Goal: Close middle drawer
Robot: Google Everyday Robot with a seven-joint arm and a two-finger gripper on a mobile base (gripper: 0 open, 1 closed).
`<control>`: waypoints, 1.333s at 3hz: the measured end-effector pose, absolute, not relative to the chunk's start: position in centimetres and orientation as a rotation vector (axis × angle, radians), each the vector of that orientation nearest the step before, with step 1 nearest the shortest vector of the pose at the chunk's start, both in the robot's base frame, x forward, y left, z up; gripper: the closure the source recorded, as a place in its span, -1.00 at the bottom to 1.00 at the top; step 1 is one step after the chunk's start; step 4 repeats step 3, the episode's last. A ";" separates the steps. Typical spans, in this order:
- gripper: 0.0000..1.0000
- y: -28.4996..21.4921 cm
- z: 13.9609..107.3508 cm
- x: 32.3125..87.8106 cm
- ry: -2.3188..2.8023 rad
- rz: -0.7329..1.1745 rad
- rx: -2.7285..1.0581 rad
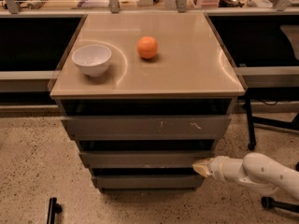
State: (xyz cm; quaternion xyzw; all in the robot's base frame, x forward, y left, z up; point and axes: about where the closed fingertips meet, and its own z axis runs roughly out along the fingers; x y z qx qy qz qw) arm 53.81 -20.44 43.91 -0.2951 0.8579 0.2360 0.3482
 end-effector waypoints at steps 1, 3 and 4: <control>-0.77 -20.2 43.6 52.8 2.235 0.623 -0.769; -1.00 -20.2 43.5 52.8 2.235 0.624 -0.769; -1.00 -20.2 43.5 52.8 2.235 0.624 -0.769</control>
Offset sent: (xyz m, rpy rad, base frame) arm -0.0103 0.0022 -0.0035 0.0012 0.0141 0.0060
